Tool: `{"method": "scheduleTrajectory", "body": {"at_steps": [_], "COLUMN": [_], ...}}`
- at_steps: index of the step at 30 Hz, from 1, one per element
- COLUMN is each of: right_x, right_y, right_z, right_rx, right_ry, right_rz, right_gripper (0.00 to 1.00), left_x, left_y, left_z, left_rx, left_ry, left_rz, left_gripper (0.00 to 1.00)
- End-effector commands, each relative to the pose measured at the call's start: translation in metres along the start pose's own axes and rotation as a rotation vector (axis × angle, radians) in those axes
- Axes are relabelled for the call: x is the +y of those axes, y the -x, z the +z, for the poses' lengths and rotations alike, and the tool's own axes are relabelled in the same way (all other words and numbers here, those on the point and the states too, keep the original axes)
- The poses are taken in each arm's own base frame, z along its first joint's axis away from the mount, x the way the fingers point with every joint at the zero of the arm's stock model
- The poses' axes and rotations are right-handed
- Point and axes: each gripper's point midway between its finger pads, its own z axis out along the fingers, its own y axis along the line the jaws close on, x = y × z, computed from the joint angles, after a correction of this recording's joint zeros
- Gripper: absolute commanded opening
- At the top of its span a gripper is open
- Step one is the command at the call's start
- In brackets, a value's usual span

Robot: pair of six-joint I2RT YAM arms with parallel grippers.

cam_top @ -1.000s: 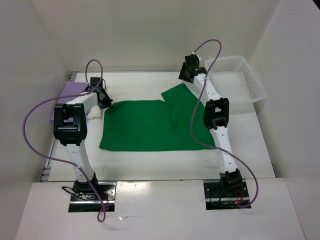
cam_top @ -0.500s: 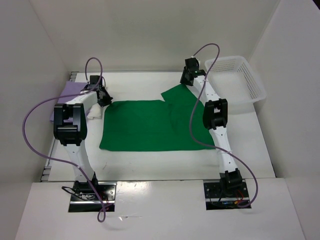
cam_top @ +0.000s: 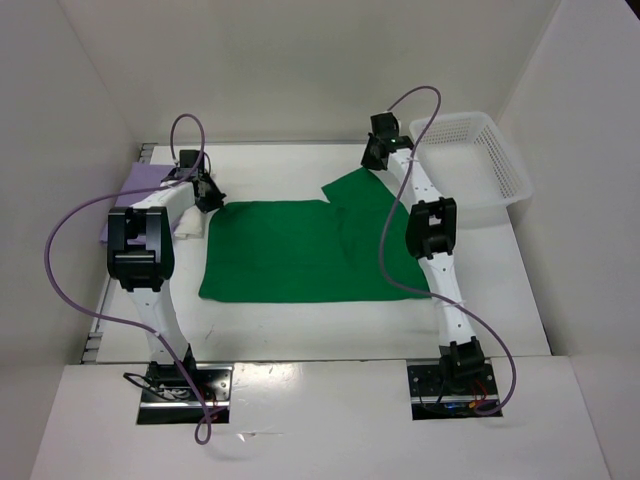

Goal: Fold and stack the t-shirts
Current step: Grap the side of the flattened tshirt furthest away from the robot with both arms, then fold the other side of the tshirt into a rectangle

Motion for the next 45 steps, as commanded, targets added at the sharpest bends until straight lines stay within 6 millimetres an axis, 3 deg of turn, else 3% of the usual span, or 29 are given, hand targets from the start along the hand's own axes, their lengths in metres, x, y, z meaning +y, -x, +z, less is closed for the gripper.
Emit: {"method": "scheduleTrajectory", "body": {"at_steps": [1,5,6,7,8,10,12,13,14,15,16,17,18,20,21,24,30,33,38,42,45], "right_x": [0.027,0.021,0.020,0.011,0.008,-0.004,-0.015,-0.028,-0.031,-0.047,-0.049,-0.054,-0.067,-0.070,-0.079,-0.099,-0.122,-0.129,-0.128,-0.122,-0.121], "right_y": [0.053,0.045,0.040,0.025,0.027,0.003,-0.010,-0.036,-0.029,-0.051,-0.058,-0.052,-0.071,-0.075,-0.089,-0.106,-0.121,-0.132,-0.124,-0.135,-0.144], "right_z": [-0.074,-0.114,-0.123,-0.143,-0.152,-0.177,-0.192,-0.192,-0.212,-0.212,-0.219,-0.237,-0.239,-0.260,-0.262,-0.282,-0.319,-0.327,-0.342,-0.338,-0.344], "right_rx": [-0.081,-0.054,-0.049,-0.029,-0.050,-0.016,-0.002,0.050,0.014,0.055,0.064,0.033,0.068,0.050,0.071,0.088,0.085,0.108,0.106,0.165,0.209], "right_ry": [0.060,0.058,0.066,0.056,0.074,0.068,0.064,0.035,0.046,0.016,0.022,0.028,0.001,0.011,-0.016,-0.051,-0.114,-0.136,-0.146,-0.168,-0.193], "right_rz": [0.014,0.012,0.024,0.022,0.045,0.059,0.077,0.074,0.095,0.100,0.110,0.120,0.126,0.126,0.125,0.131,0.104,0.102,0.090,0.049,0.020], "right_gripper": [0.00,0.00,0.00,0.00,0.00,0.00,0.00,0.00,0.00,0.00,0.00,0.00,0.00,0.00,0.00,0.00,0.00,0.00,0.01,0.03,0.04], "left_x": [-0.013,-0.009,-0.004,-0.004,-0.005,0.003,0.002,0.006,0.008,0.013,0.012,0.016,0.019,0.021,0.022,0.023,0.034,0.038,0.051,0.070,0.081], "left_y": [0.019,0.025,0.017,0.017,0.019,0.009,0.010,0.008,0.004,0.004,0.002,0.006,0.001,0.001,-0.001,-0.006,-0.017,-0.023,-0.030,-0.052,-0.064], "left_z": [-0.016,-0.040,-0.041,-0.045,-0.054,-0.057,-0.068,-0.070,-0.074,-0.076,-0.078,-0.084,-0.085,-0.091,-0.093,-0.099,-0.110,-0.113,-0.122,-0.121,-0.119], "left_rx": [-0.055,-0.103,-0.090,-0.098,-0.112,-0.097,-0.116,-0.111,-0.110,-0.112,-0.108,-0.122,-0.115,-0.115,-0.115,-0.103,-0.090,-0.081,-0.072,-0.030,0.000], "left_ry": [-0.040,-0.035,-0.027,-0.032,-0.041,-0.031,-0.043,-0.045,-0.045,-0.039,-0.048,-0.049,-0.045,-0.048,-0.048,-0.053,-0.038,-0.033,-0.013,0.041,0.085], "left_rz": [0.012,0.040,0.040,0.040,0.049,0.049,0.049,0.043,0.043,0.036,0.036,0.028,0.028,0.022,0.022,0.023,0.025,0.024,0.030,0.028,0.028], "left_gripper": [0.00,0.00,0.00,0.00,0.00,0.00,0.00,0.00,0.00,0.00,0.00,0.00,0.00,0.00,0.00,0.00,0.00,0.00,0.00,0.03,0.10]}}
